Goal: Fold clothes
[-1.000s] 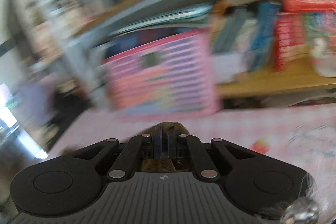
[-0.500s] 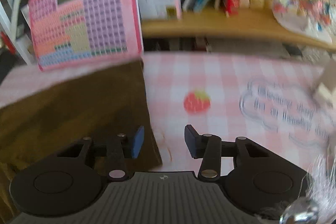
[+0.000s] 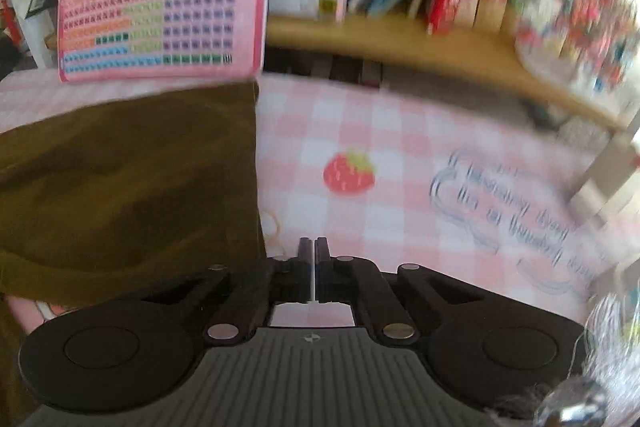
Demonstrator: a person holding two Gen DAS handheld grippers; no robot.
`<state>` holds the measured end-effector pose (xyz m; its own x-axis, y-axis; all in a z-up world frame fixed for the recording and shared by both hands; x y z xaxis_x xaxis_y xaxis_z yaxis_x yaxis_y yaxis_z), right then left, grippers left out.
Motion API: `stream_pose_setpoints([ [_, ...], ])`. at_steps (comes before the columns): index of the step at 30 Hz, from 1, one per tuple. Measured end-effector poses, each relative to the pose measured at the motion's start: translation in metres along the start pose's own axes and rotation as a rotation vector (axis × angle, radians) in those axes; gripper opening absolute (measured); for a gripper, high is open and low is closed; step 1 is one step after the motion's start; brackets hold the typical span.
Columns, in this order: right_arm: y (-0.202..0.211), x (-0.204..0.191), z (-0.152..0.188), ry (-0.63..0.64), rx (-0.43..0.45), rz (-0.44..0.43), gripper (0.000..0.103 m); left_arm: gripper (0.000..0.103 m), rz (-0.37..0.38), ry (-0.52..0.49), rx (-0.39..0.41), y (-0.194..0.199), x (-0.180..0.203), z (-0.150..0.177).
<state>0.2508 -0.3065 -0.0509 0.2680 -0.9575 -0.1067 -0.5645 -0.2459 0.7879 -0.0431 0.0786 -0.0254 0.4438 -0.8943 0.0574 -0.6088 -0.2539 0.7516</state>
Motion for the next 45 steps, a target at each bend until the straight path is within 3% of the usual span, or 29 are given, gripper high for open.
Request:
stream_pose_setpoints([
  [1,0.009,-0.001,0.002,-0.012,0.014,-0.03,0.003,0.012,0.0,0.007,0.0,0.0,-0.002,0.0],
  [3,0.027,-0.007,0.01,-0.023,0.028,-0.113,0.022,0.012,-0.001,0.019,-0.001,-0.001,-0.004,0.001],
  [4,0.036,-0.013,0.016,-0.021,0.022,-0.163,0.043,0.012,0.002,0.025,-0.003,-0.002,-0.005,0.001],
  [5,0.045,-0.02,0.023,-0.018,0.016,-0.212,0.046,0.012,0.005,0.03,-0.005,-0.004,-0.005,0.001],
  [7,0.059,-0.038,0.039,0.042,-0.018,-0.27,0.046,0.012,0.016,0.032,-0.008,-0.008,-0.002,0.0],
  [11,0.081,-0.066,0.078,0.179,-0.063,-0.305,0.045,0.012,0.055,0.008,-0.005,-0.015,0.012,-0.003],
  [16,0.095,-0.072,0.111,0.24,-0.067,-0.237,0.041,0.012,0.098,-0.029,0.001,-0.02,0.029,-0.006],
  [25,0.103,-0.061,0.115,0.186,-0.046,-0.216,0.039,0.013,0.101,-0.022,-0.014,-0.028,0.03,-0.008],
  [29,0.093,-0.066,0.119,0.227,-0.104,-0.196,0.027,0.013,0.109,-0.032,-0.02,-0.03,0.031,-0.008],
  [35,0.09,-0.071,0.122,0.321,-0.128,-0.205,0.023,0.013,0.1,-0.035,-0.033,-0.032,0.03,-0.008],
  [39,0.081,-0.064,0.111,0.366,-0.066,-0.096,0.022,0.013,0.092,-0.038,-0.036,-0.031,0.027,-0.008],
  [45,0.074,-0.058,0.101,0.37,-0.038,-0.065,0.023,0.013,0.064,-0.023,-0.03,-0.027,0.013,-0.01],
])
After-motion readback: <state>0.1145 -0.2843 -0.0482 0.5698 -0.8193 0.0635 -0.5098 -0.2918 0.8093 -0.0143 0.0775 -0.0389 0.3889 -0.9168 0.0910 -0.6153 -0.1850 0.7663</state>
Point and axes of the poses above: each gripper's, at about its wrist camera, not at the fingertips, and y roughly against the way its jaws point, x to its right, z to its underside, the point moved 3 cm from there along -y, roughly the way its jaws point, and after that the axes turned 6 degrees about -z, right-handed, at the moved point
